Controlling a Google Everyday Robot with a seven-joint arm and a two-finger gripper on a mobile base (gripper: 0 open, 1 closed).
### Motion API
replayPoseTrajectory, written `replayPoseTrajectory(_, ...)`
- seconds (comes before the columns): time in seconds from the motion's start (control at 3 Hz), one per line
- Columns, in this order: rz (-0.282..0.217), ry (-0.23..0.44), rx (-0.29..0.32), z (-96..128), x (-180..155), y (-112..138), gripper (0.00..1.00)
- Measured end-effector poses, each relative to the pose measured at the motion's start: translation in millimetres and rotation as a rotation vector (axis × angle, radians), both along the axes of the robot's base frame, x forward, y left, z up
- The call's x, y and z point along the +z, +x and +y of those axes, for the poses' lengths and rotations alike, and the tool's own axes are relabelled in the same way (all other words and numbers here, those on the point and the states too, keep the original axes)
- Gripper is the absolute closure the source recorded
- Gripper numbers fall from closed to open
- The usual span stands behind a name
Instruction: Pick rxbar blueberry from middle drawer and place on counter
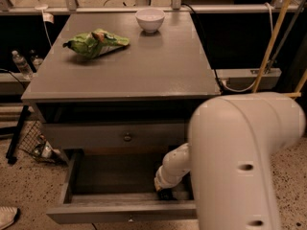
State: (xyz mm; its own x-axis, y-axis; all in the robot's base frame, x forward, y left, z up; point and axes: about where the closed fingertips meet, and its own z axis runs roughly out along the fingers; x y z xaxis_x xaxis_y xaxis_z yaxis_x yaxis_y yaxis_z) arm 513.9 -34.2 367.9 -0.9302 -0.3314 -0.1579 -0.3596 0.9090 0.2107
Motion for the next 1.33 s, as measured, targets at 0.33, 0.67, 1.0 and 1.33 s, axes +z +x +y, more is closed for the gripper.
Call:
replayPoseTrajectory(0.33,-0.037,0.115,0.039,12,31,7,1.0)
replayPoseTrajectory(0.67,-0.079,0.203,0.067,-2,58,12,1.0)
replayPoseTrajectory(1.0,-0.105,0.25,0.078,-26,71,19,1.0)
replayPoseTrajectory(1.33,-0.154,0.292,0.027,-84,93,33,1.0)
